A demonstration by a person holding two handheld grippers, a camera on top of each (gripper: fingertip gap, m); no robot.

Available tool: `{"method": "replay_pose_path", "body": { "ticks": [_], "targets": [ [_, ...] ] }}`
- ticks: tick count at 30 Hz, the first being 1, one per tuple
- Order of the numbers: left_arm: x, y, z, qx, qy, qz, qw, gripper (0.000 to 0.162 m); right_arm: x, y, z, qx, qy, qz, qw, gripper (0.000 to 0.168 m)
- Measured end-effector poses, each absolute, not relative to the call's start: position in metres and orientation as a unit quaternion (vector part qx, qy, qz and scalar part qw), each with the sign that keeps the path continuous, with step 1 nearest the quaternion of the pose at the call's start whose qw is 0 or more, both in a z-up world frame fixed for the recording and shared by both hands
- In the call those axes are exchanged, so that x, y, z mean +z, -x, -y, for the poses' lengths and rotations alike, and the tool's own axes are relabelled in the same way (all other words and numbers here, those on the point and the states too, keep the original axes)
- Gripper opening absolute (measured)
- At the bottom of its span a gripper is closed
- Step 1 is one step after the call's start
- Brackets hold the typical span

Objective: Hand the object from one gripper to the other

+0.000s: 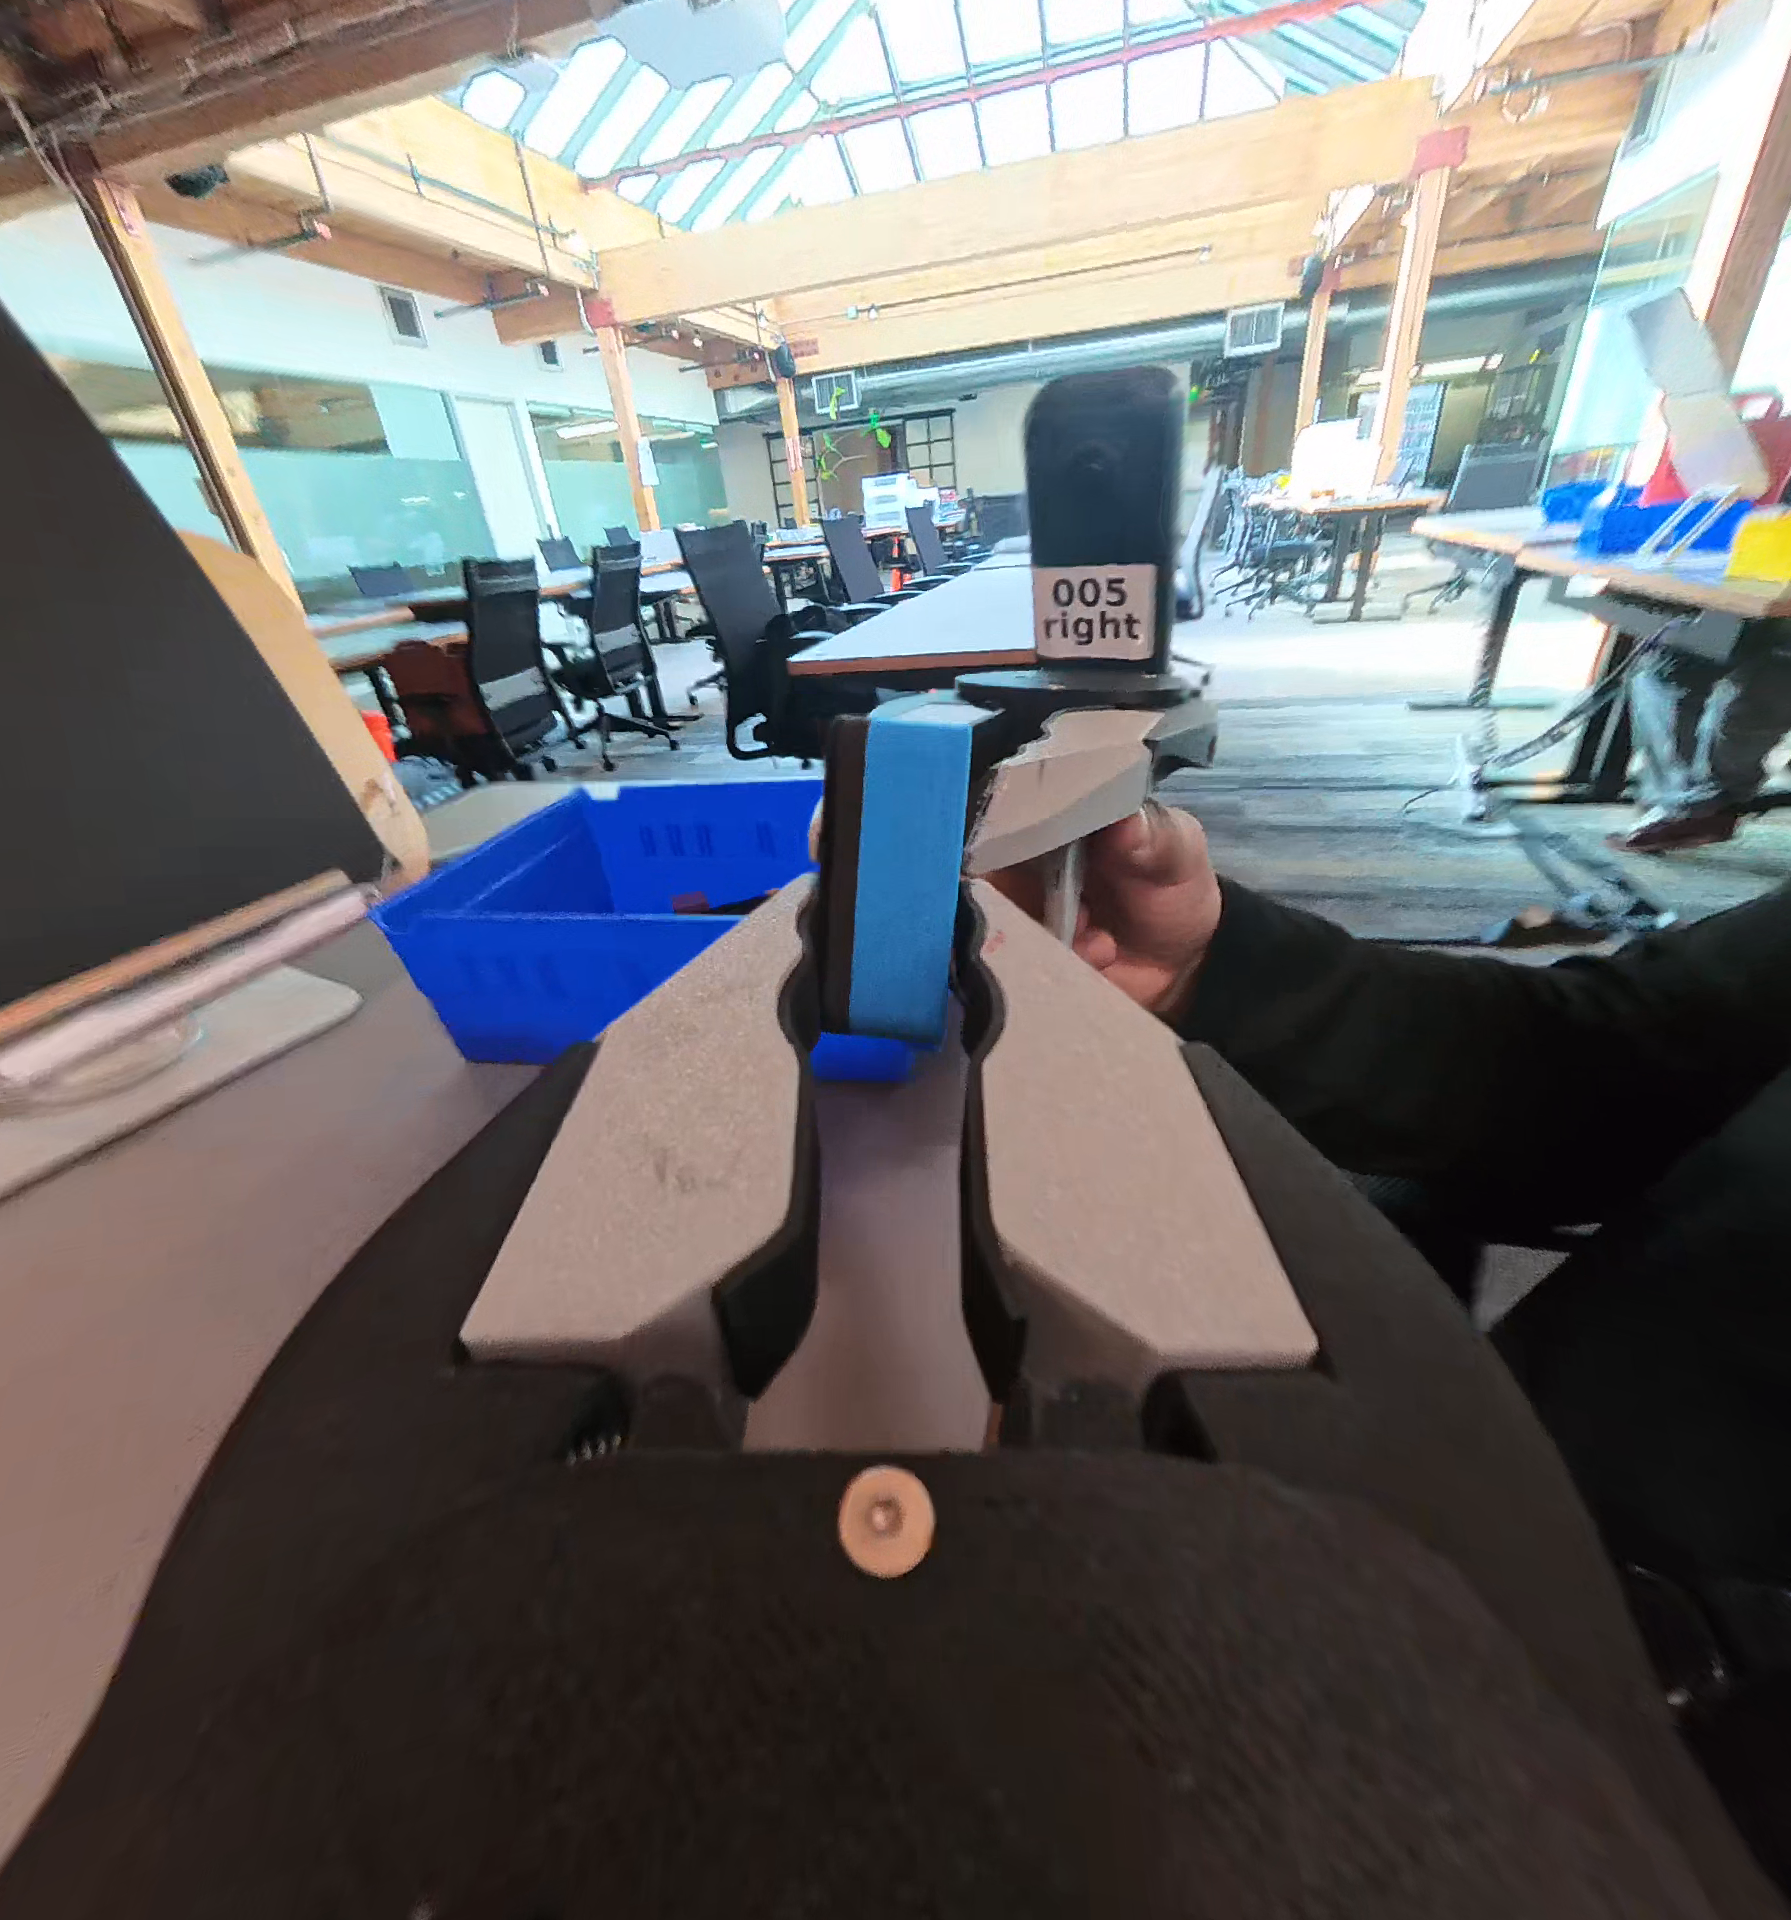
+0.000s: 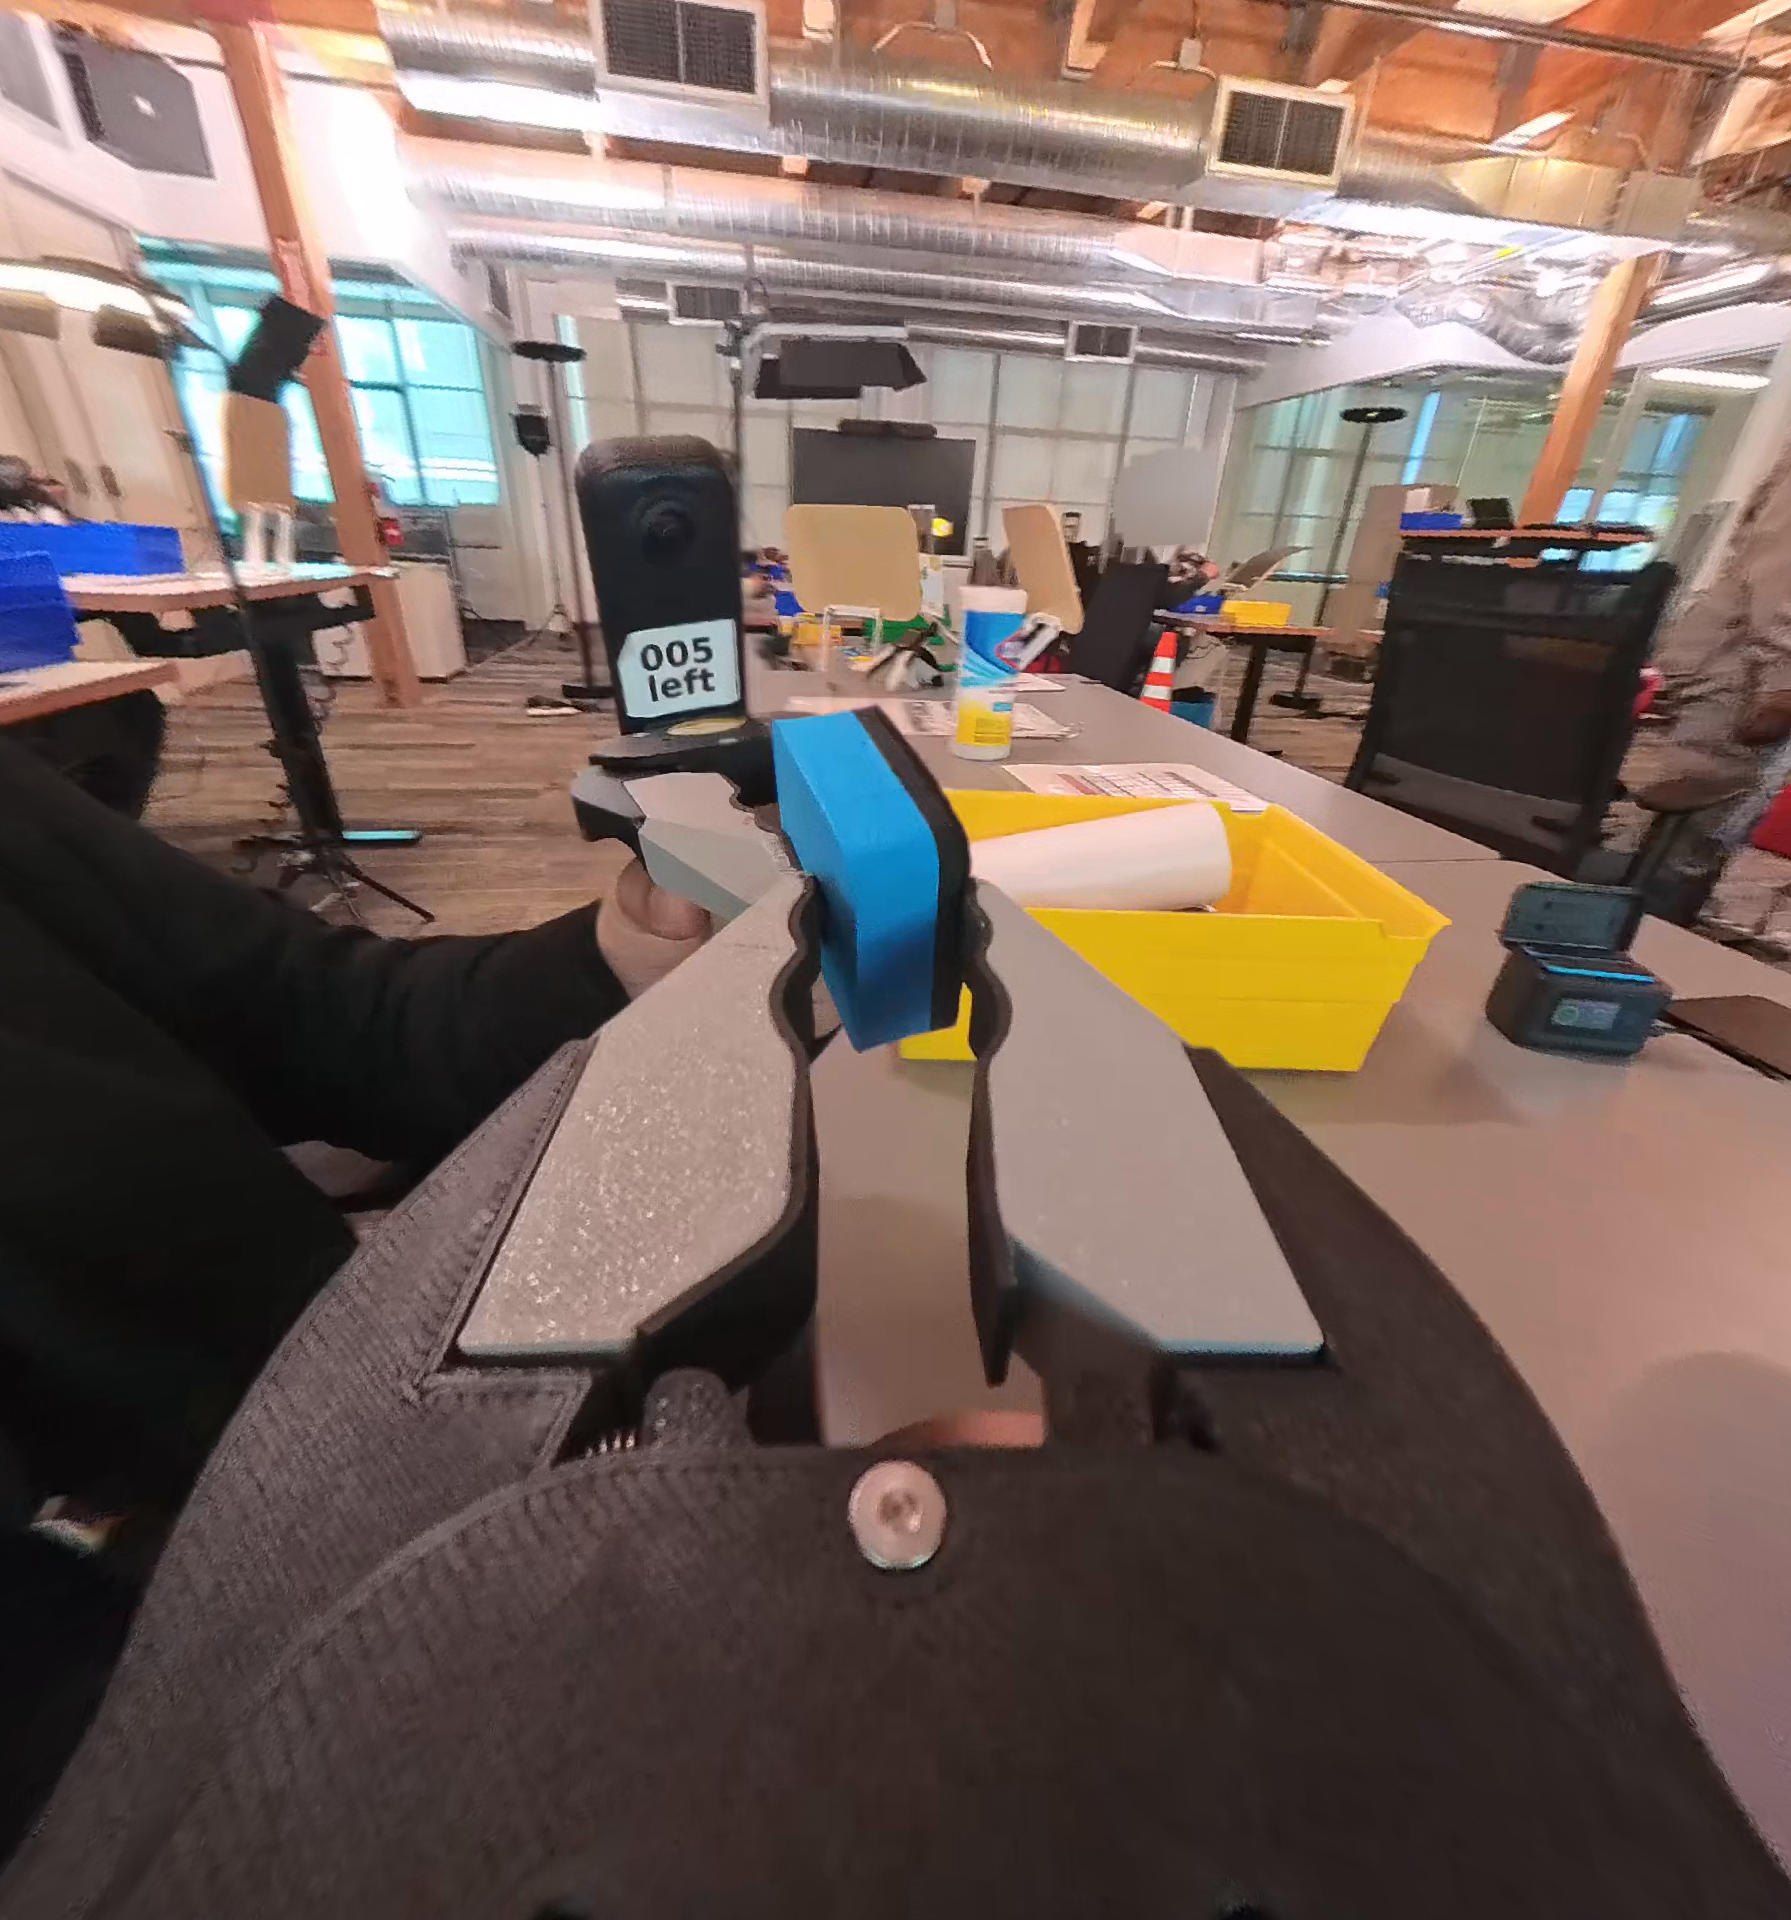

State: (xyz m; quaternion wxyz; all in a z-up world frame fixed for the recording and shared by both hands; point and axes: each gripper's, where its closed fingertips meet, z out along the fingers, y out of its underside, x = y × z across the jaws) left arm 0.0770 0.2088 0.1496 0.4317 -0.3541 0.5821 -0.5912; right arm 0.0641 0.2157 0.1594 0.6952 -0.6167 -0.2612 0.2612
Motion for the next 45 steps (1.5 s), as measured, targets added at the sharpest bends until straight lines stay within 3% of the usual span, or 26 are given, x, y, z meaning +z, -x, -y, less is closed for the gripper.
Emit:
{"method": "replay_pose_path", "body": {
  "ticks": [3,8,11,16,22,24,27,32,34,35,40,45],
  "targets": [
    [0.125,-0.094,-0.235,-0.616,0.427,-0.549,0.37,0.028,0.144,-0.077,-0.237,0.196,0.63,0.24,0.712,0.023],
    [0.061,-0.119,-0.276,-0.608,0.569,-0.502,0.231,0.061,0.097,-0.116,-0.281,-0.035,0.645,0.206,0.735,0.022],
    [0.041,-0.124,-0.285,-0.627,0.588,-0.48,0.175,0.069,0.08,-0.133,-0.289,-0.169,0.62,0.227,0.732,0.021],
    [0.043,-0.126,-0.29,-0.644,0.577,-0.467,0.188,0.071,0.078,-0.125,-0.287,-0.322,0.564,0.296,0.7,0.022],
    [0.06,-0.114,-0.278,-0.644,0.556,-0.493,0.183,0.064,0.082,-0.112,-0.282,-0.356,0.517,0.324,0.708,0.021],
    [0.072,-0.106,-0.265,-0.676,0.528,-0.496,0.137,0.078,0.079,-0.112,-0.283,-0.361,0.519,0.331,0.701,0.021],
    [0.073,-0.103,-0.265,-0.679,0.537,-0.488,0.113,0.08,0.075,-0.104,-0.284,-0.385,0.501,0.355,0.689,0.02],
    [0.067,-0.105,-0.277,-0.679,0.561,-0.463,0.101,0.07,0.065,-0.094,-0.288,-0.464,0.455,0.398,0.648,0.02],
    [0.063,-0.107,-0.284,-0.675,0.564,-0.46,0.122,0.043,0.066,-0.09,-0.286,-0.504,0.418,0.402,0.64,0.02],
    [0.06,-0.107,-0.285,-0.668,0.567,-0.465,0.126,0.042,0.065,-0.09,-0.286,-0.512,0.414,0.403,0.635,0.02],
    [0.072,-0.108,-0.293,-0.665,0.552,-0.465,0.19,0.037,0.062,-0.091,-0.281,-0.375,0.491,0.376,0.691,0.022],
    [0.103,-0.098,-0.307,-0.66,0.497,-0.467,0.315,0.037,0.064,-0.1,-0.28,-0.075,0.611,0.295,0.731,0.046]
  ]
}}
